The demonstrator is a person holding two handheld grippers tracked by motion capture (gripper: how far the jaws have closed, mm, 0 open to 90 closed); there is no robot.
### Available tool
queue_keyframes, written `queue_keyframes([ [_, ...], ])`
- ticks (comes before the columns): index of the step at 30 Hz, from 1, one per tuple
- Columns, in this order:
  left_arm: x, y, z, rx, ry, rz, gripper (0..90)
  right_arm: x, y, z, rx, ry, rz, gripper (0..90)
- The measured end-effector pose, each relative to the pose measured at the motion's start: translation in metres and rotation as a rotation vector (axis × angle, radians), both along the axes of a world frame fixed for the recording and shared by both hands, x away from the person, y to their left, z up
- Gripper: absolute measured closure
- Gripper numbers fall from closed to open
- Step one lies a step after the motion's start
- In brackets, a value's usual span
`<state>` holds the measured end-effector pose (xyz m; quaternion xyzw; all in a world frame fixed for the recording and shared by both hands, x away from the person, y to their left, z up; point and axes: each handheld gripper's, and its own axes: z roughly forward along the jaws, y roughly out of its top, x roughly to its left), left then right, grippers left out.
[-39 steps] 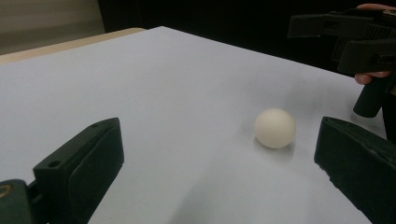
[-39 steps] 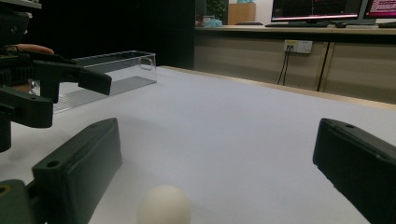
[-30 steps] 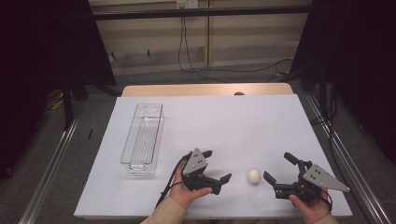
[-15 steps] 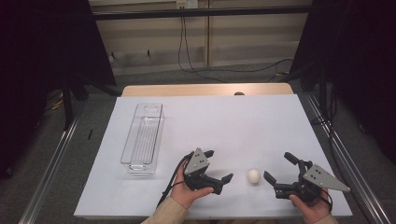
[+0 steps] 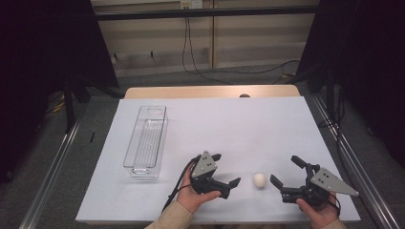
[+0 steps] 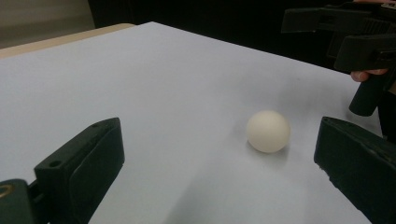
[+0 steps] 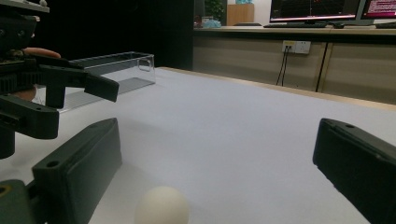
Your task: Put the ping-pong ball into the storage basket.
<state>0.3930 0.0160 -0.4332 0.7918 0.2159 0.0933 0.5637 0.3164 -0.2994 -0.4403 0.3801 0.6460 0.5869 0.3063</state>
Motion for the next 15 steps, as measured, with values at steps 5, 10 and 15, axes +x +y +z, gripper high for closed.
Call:
queue_keyframes([
  [5, 0.000, -0.003, 0.001, 0.007, 0.004, -0.009, 1.8, 0.000, 0.001, 0.000, -0.005, 0.004, 0.004, 0.9],
  [10, 0.000, -0.007, 0.003, 0.001, 0.004, -0.015, 1.8, 0.000, 0.001, 0.000, -0.002, 0.003, 0.002, 0.9],
  [15, 0.000, -0.012, 0.002, 0.004, 0.002, -0.022, 1.6, 0.000, 0.001, 0.000, -0.002, 0.003, 0.003, 0.9],
])
